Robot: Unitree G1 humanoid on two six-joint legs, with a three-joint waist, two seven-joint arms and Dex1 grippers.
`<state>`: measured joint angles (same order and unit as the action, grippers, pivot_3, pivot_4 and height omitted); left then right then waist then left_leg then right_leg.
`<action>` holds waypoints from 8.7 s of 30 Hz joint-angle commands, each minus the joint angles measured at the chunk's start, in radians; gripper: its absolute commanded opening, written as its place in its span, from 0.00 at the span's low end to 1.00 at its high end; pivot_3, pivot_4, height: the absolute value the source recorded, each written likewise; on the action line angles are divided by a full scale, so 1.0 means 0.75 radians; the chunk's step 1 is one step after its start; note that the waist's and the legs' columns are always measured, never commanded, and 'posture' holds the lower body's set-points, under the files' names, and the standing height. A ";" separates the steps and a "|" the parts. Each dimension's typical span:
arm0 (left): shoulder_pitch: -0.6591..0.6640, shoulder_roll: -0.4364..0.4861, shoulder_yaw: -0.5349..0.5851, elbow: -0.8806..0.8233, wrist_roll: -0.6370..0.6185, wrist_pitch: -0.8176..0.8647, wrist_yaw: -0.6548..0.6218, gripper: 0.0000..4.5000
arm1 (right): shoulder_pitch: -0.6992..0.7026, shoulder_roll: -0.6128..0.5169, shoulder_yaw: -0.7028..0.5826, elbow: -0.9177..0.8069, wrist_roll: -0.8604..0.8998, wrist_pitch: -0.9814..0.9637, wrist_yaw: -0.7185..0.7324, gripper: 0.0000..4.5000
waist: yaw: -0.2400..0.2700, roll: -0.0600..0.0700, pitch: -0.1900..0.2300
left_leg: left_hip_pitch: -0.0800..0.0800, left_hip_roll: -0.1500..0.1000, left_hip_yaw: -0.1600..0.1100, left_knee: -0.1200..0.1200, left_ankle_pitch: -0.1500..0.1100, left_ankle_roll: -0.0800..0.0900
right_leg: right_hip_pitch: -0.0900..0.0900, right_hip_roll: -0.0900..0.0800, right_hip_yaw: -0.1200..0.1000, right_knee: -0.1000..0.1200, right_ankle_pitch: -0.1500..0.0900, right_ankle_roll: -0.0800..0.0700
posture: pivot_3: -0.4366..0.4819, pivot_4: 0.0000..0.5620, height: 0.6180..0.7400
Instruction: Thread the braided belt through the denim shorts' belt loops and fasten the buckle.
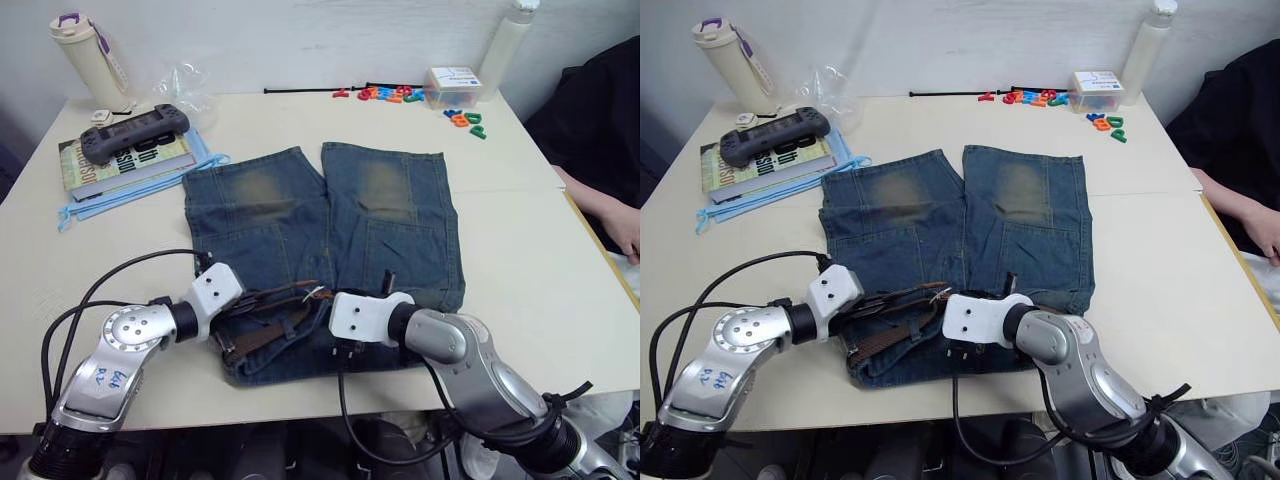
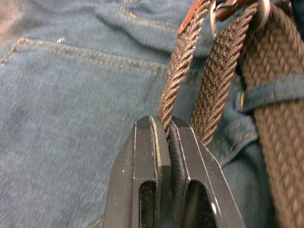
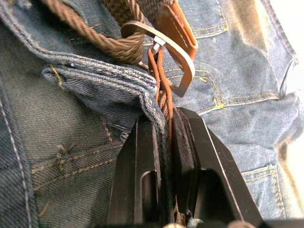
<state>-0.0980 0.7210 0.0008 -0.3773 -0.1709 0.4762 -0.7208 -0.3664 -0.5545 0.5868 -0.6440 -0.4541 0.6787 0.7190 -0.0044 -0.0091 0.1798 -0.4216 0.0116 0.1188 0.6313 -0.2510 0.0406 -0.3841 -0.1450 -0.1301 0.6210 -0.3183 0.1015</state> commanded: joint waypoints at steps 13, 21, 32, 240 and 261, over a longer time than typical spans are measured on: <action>-0.068 0.105 0.012 0.131 0.015 -0.164 -0.130 0.00 | -0.125 -0.057 0.016 0.118 -0.128 -0.276 0.073 0.00 | 0.000 0.000 0.000 | 0.000 0.000 0.002 0.000 0.000 0.000 | -0.002 0.000 0.001 0.002 0.000 0.000 | 0.48 0.27 0.81; -0.155 0.071 -0.033 0.183 0.017 -0.206 -0.151 0.00 | -0.170 0.028 0.052 0.192 -0.171 -0.366 0.111 0.00 | -0.001 0.000 0.000 | -0.001 0.000 0.008 0.000 0.004 0.006 | -0.007 0.002 -0.001 0.007 0.000 0.000 | 0.48 0.27 0.81; -0.203 -0.005 -0.098 0.149 0.029 -0.178 -0.140 0.00 | -0.188 0.105 0.036 0.240 -0.205 -0.391 0.132 0.00 | -0.003 0.000 0.000 | -0.001 0.001 0.011 0.001 0.006 0.007 | -0.009 0.002 0.000 0.009 0.000 0.000 | 0.48 0.27 0.81; -0.018 0.035 -0.196 0.207 0.023 -0.296 -0.177 0.72 | 0.766 -0.359 -0.955 -0.081 0.049 -0.343 0.012 0.00 | 0.009 0.002 -0.001 | 0.020 0.005 0.003 -0.005 -0.004 0.004 | 0.014 0.002 0.006 0.001 -0.003 -0.006 | 0.48 0.27 0.81; 0.088 0.166 -0.165 0.276 0.155 -0.414 -0.099 0.72 | 0.694 -0.382 -0.745 0.006 -0.184 -0.362 -0.080 0.00 | 0.004 0.004 -0.001 | 0.022 0.008 0.003 -0.015 -0.001 -0.003 | 0.010 0.006 0.005 0.002 -0.008 -0.015 | 0.48 0.27 0.81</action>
<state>-0.0727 0.8033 -0.1534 -0.2681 -0.1257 0.1459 -0.8001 0.1437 -0.8169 0.0636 -0.6582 -0.5470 0.4041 0.6753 -0.0012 -0.0065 0.1793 -0.4049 0.0182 0.1210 0.6197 -0.2520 0.0375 -0.3764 -0.1397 -0.1265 0.6225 -0.3247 0.0897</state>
